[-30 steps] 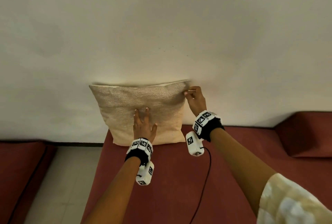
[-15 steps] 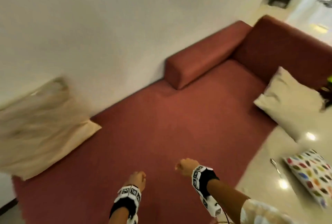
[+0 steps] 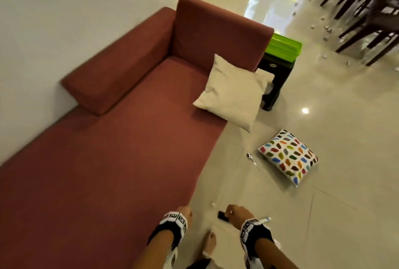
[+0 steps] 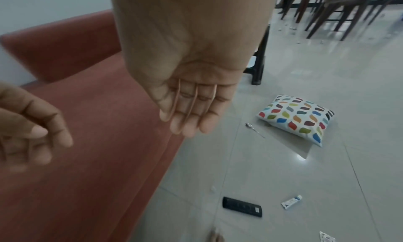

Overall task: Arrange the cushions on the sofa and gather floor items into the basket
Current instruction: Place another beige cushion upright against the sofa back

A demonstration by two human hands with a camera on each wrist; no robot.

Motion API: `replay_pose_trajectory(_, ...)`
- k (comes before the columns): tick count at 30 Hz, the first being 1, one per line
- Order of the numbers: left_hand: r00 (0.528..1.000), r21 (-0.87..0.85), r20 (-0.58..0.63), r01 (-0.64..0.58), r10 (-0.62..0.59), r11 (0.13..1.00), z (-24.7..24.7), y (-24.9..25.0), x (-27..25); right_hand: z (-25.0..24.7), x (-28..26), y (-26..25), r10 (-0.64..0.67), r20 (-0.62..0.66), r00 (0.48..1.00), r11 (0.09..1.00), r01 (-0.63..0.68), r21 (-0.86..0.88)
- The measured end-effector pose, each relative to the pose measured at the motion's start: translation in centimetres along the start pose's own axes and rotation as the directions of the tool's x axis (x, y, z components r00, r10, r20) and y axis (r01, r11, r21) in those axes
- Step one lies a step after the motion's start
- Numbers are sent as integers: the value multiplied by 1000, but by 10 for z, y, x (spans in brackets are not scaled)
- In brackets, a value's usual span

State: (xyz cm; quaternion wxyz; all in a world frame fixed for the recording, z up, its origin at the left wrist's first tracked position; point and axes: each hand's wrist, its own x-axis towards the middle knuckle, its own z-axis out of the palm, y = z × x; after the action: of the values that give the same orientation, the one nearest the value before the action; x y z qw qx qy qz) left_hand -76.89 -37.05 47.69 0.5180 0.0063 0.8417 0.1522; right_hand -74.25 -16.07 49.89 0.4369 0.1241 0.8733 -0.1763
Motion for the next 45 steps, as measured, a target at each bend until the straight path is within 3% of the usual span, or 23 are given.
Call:
replay_pose_trajectory(5, 993, 39, -43, -112, 114, 993, -42, 116, 19, -61, 35, 30, -41, -104, 994, 990, 54, 129)
replay_pose_trajectory(9, 985, 13, -86, -149, 150, 989, -88, 180, 43, -117, 69, 28, -94, -139, 986, 978, 118, 172)
replay_pose_trajectory(15, 962, -53, -231, -165, 148, 985, -195, 253, 121, -261, 154, 11, -198, -226, 954, 967, 228, 114)
replay_pose_trajectory(18, 945, -172, -312, -160, 100, 972, -258, 281, 172, -338, 213, -3, -217, -274, 937, 963, 251, 95)
replay_pose_trajectory(22, 915, -342, -404, -143, -8, 929, -339, 306, 235, -424, 292, -26, -236, -268, 934, 957, 271, 102)
replay_pose_trajectory(26, 881, -427, -461, -113, -108, 897, -403, 313, 288, -493, 359, -53, -275, -378, 884, 930, 344, 129)
replay_pose_trajectory(31, 851, -526, -454, -15, -265, 851, -432, 292, 329, -544, 424, -97, -403, -372, 836, 908, 417, -46)
replay_pose_trajectory(35, 823, -604, -450, 4, -346, 797, -429, 274, 356, -577, 482, -131, -374, -326, 868, 927, 365, -92)
replay_pose_trajectory(39, 730, -721, -462, 22, -504, 692, -409, 265, 359, -591, 522, -144, -281, -134, 950, 956, 289, 45)
replay_pose_trajectory(40, 687, -753, -449, 52, -571, 655, -399, 263, 356, -590, 525, -146, -316, -98, 944, 947, 320, 37)
replay_pose_trajectory(42, 584, -826, -405, 96, -703, 555, -380, 260, 347, -592, 525, -144, -391, -160, 907, 914, 403, 50)
replay_pose_trajectory(44, 456, -917, -311, 89, -834, 390, -361, 259, 338, -594, 522, -141, -423, -225, 878, 873, 462, 159)
replay_pose_trajectory(45, 396, -970, -188, 71, -899, 234, -353, 258, 336, -594, 521, -141, -429, -246, 869, 853, 479, 207)
